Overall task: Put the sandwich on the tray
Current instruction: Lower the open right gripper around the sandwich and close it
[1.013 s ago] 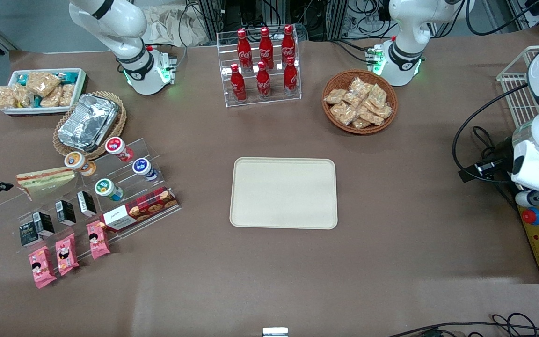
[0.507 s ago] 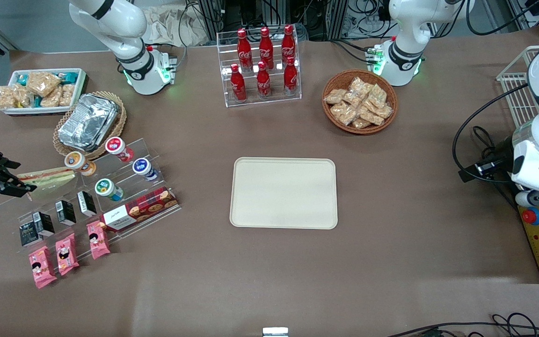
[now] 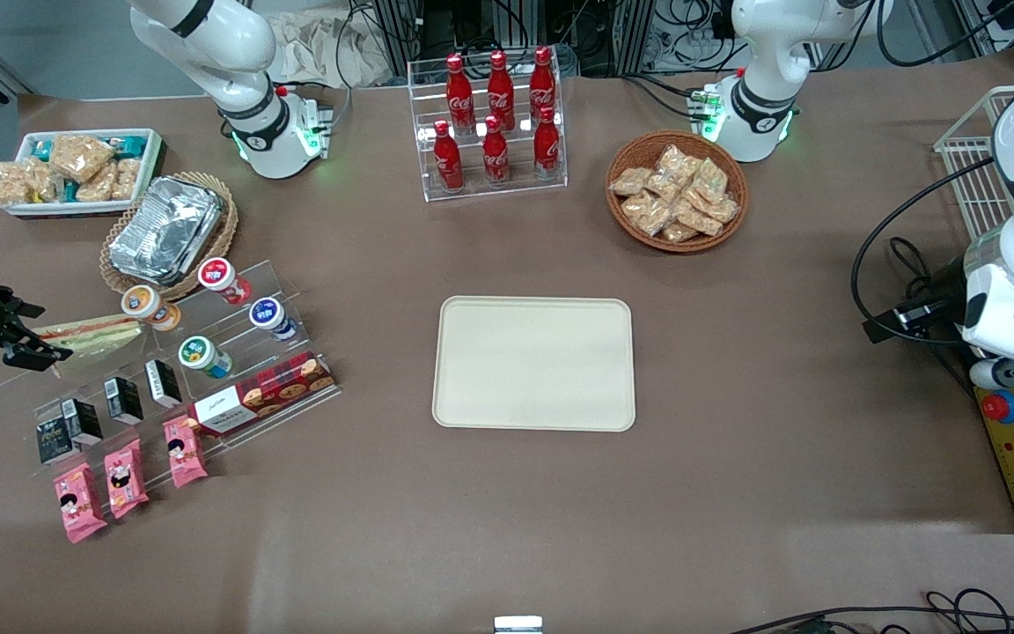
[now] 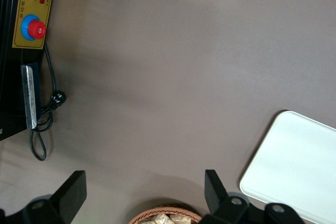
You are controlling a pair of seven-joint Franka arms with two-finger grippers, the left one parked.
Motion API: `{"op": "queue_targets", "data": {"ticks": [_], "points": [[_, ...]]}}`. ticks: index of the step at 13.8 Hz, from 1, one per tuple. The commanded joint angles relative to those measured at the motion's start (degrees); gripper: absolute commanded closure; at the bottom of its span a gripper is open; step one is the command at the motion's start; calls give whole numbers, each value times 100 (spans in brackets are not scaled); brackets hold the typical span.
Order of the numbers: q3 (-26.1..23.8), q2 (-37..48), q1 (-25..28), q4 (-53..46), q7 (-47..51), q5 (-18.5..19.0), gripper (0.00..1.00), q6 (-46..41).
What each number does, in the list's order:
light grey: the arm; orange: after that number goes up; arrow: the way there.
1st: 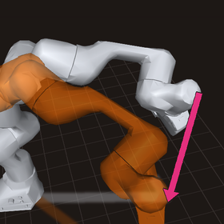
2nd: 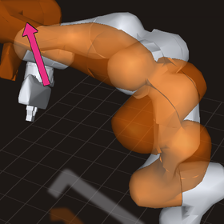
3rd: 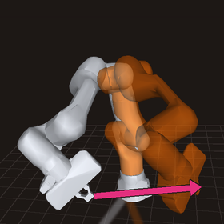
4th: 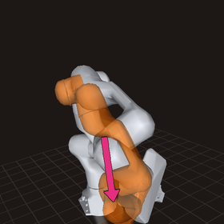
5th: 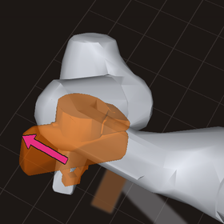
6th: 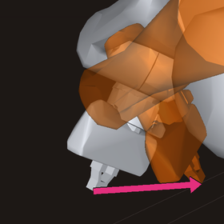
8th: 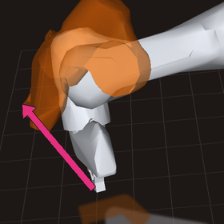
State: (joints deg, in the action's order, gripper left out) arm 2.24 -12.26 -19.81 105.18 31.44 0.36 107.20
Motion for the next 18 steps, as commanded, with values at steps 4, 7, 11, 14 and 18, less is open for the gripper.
{"op": "queue_targets", "data": {"ticks": [4,7,11,14,18], "points": [[-31,-285,-76,29,29,-265,2,406],[-31,-329,-93,29,29,-265,3,512],[-22,-250,-85,37,30,-256,57,469],[-22,-259,-85,-15,-23,-72,90,477],[-22,-189,-85,-313,-180,-63,97,425]]}}
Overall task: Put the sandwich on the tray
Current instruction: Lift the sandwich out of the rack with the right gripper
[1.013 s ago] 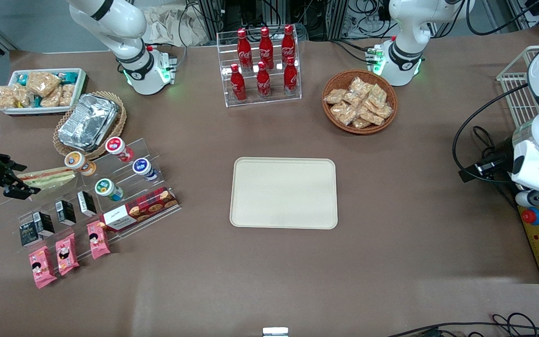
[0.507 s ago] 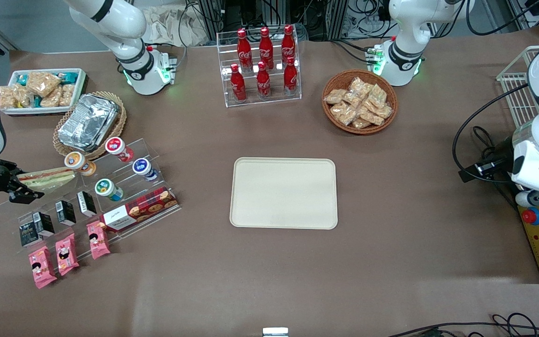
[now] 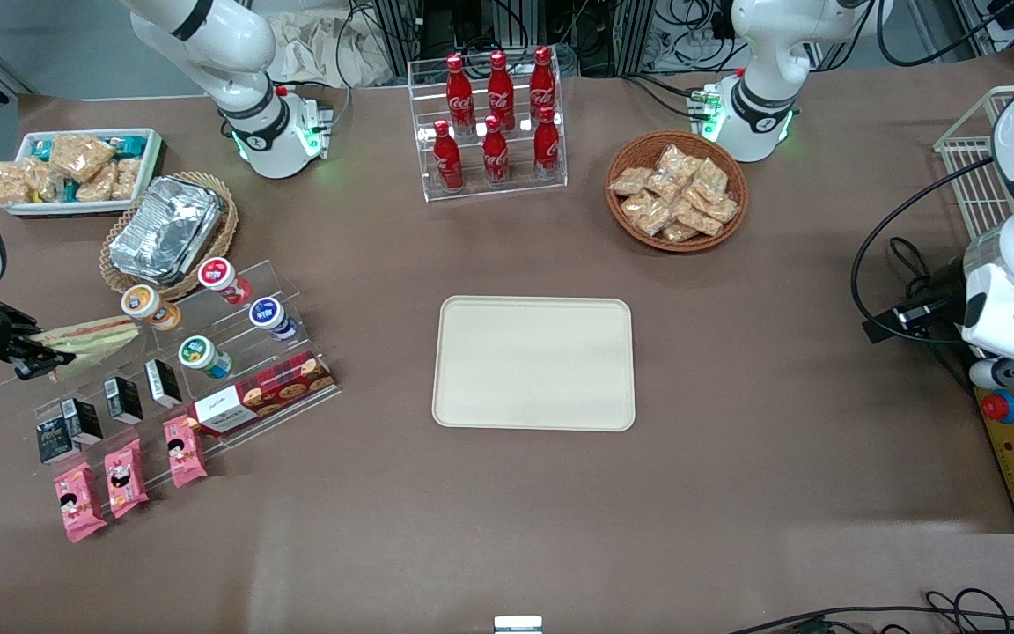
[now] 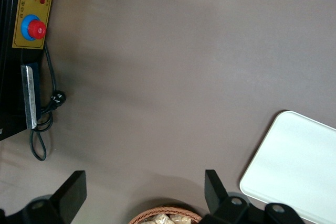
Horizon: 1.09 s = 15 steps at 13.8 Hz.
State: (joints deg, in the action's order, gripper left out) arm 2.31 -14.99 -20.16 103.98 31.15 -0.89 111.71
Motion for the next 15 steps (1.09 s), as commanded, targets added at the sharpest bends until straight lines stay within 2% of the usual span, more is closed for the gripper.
{"op": "queue_targets", "data": {"ticks": [1,7,9,12,15], "points": [[-29,93,-50,-315,-318,53,97,-52],[-73,119,125,-1352,-2181,19,97,-1008],[-99,67,152,-1730,-2629,-25,97,-1326],[-257,101,319,-2029,-2736,-26,97,-1450],[-275,110,705,-2258,-3525,-34,97,-1626]]}}
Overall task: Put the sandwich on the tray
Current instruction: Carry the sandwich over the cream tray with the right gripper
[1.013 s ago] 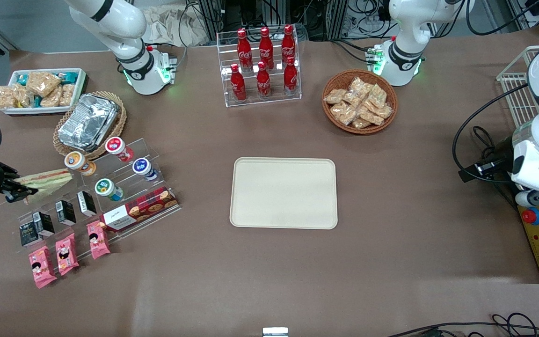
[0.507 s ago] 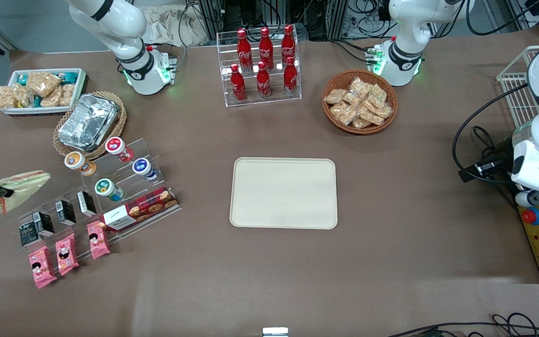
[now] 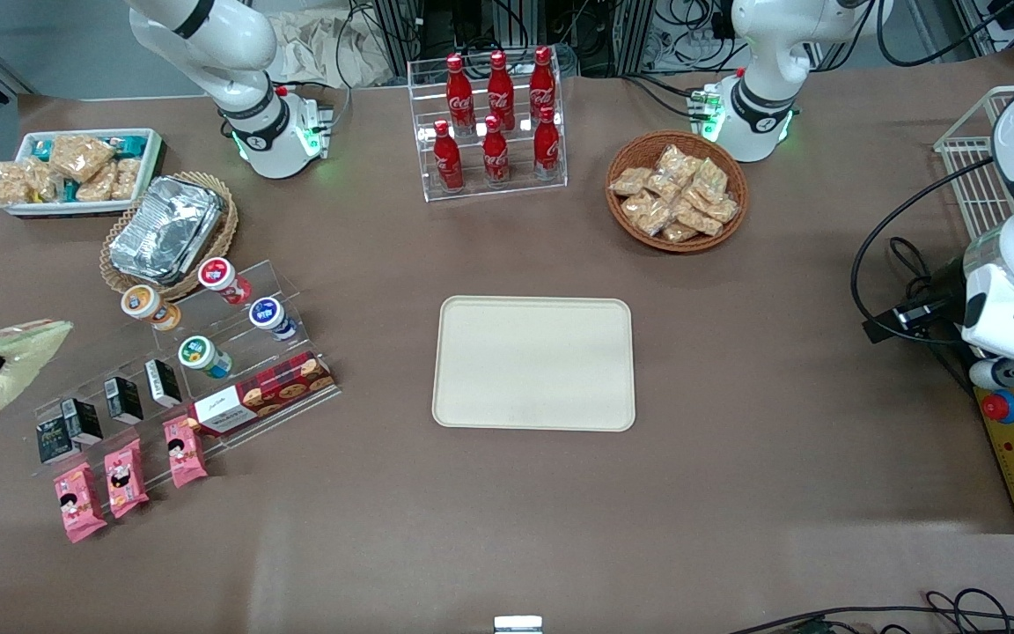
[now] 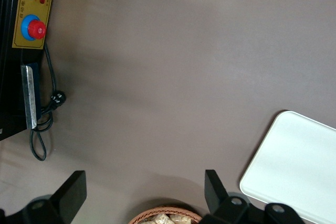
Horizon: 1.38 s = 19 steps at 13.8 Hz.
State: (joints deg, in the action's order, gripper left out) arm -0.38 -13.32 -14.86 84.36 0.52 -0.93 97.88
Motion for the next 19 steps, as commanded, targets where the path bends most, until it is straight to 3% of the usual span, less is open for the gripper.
{"op": "queue_targets", "data": {"ticks": [1,5,7,10,13,16,19], "points": [[-6,-30,350,-306,-648,-39,97,-322],[-41,5,1475,-306,-1221,-135,96,-534],[-723,-30,1477,-306,-1256,-355,96,-490],[-1384,-170,1792,-306,-1371,-312,96,-202],[-1456,-468,2346,-306,-1440,-268,96,405],[-1456,-767,2864,-306,-2378,117,97,880],[-1448,-1092,3549,-306,-3153,1021,97,1363]]}}
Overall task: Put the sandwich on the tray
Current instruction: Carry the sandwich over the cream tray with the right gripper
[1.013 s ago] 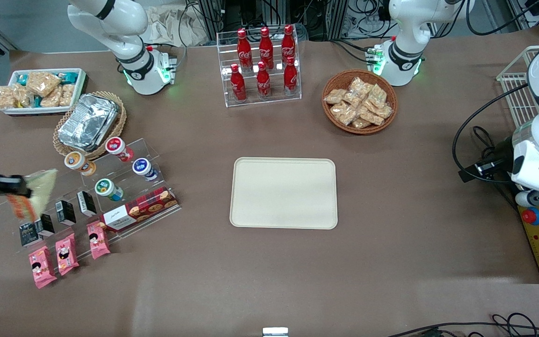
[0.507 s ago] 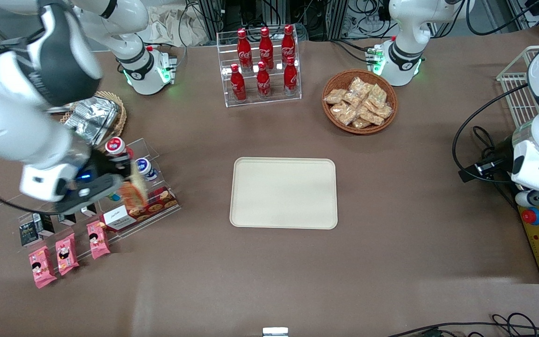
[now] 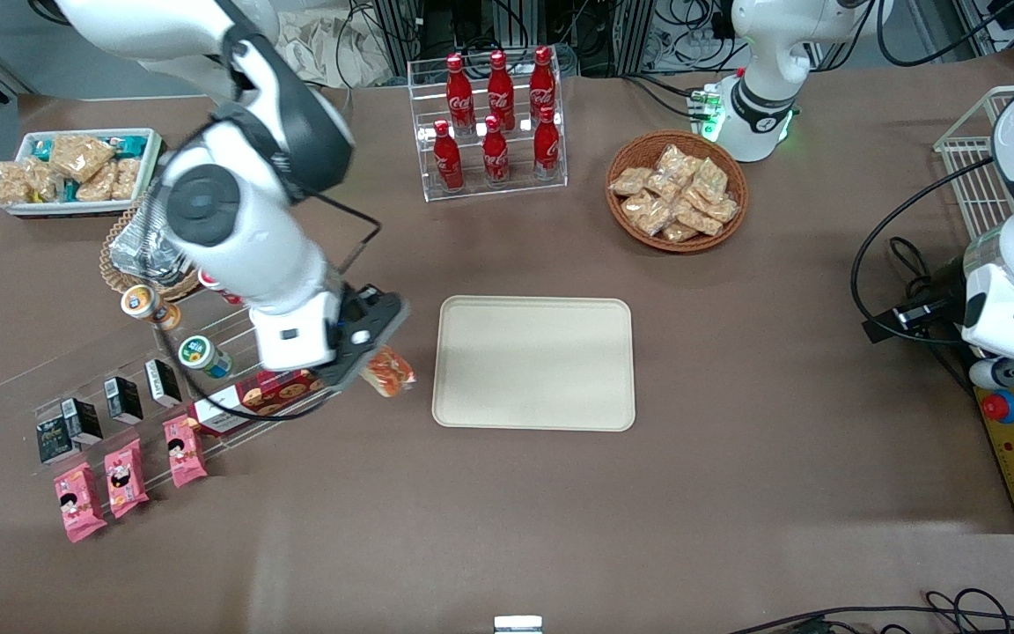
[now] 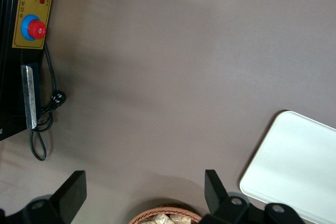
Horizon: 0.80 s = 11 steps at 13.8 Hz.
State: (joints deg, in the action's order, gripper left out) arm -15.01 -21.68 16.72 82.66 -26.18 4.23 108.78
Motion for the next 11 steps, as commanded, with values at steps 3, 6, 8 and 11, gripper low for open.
{"op": "queue_targets", "data": {"ticks": [3,6,8,11], "points": [[24,-617,867,-136,-520,955,97,775],[25,-819,1192,-136,-520,1439,97,1109],[33,-995,1359,-145,-520,1711,97,1338],[51,-1372,1474,-180,-502,2002,97,1663]]}}
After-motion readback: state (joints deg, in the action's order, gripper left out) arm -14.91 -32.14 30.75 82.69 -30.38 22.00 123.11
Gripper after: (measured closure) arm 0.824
